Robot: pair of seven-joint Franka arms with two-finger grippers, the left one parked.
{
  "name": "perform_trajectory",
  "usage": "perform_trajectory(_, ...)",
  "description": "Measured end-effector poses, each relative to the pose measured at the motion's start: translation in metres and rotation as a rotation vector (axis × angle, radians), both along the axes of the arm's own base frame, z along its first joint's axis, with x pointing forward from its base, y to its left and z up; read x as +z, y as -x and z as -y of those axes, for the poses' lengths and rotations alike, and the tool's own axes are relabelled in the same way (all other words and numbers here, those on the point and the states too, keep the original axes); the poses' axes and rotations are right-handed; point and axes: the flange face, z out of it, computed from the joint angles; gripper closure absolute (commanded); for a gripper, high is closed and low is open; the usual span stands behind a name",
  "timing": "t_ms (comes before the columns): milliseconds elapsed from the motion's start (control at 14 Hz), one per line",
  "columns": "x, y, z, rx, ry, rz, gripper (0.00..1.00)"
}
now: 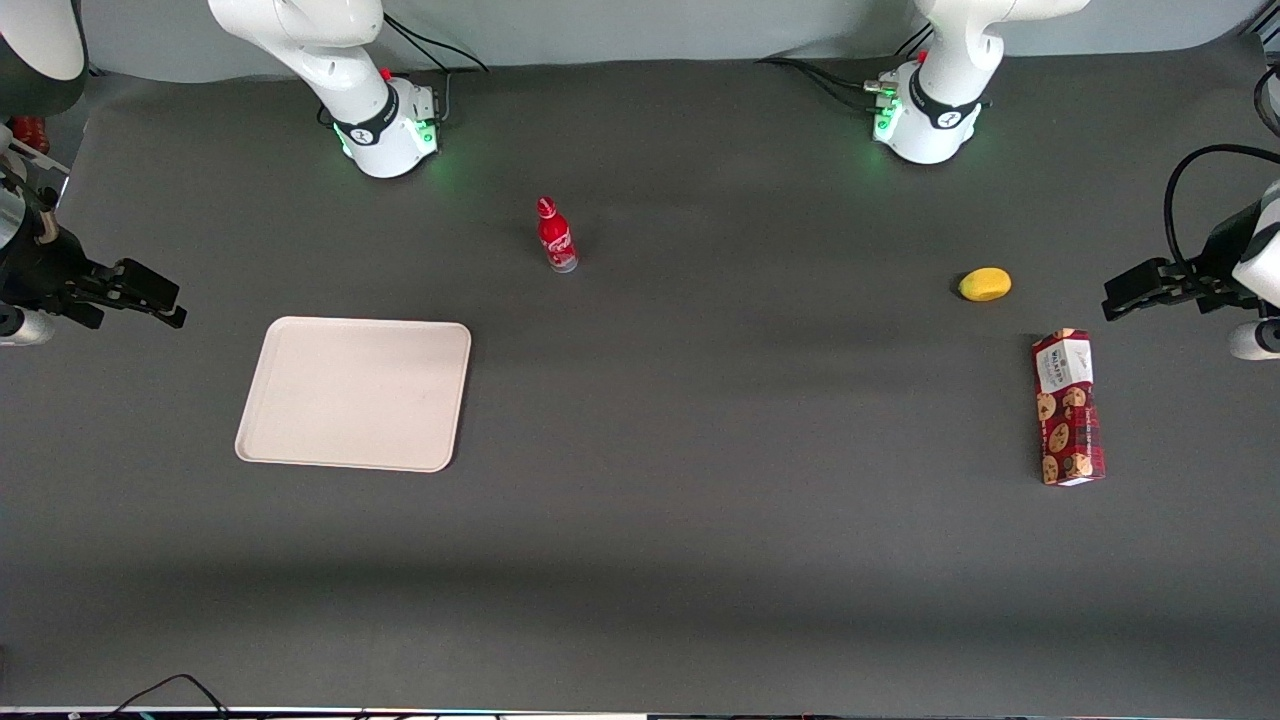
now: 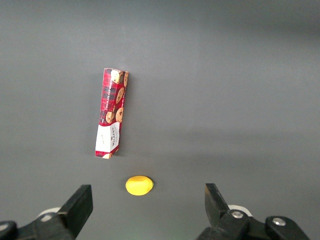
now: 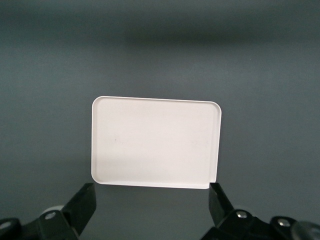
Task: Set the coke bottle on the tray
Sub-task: 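Move the open right gripper toward the red Coca-Cola bottle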
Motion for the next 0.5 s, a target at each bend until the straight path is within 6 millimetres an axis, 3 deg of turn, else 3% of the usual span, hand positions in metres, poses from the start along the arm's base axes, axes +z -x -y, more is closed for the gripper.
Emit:
perform_trajectory(286,-0.002,0.0,-0.005,0.007,-0.001,-0.009,0.0)
perform_trajectory(500,-0.01,0.004,-0.04,-0.014,-0.025,-0.056,0.0)
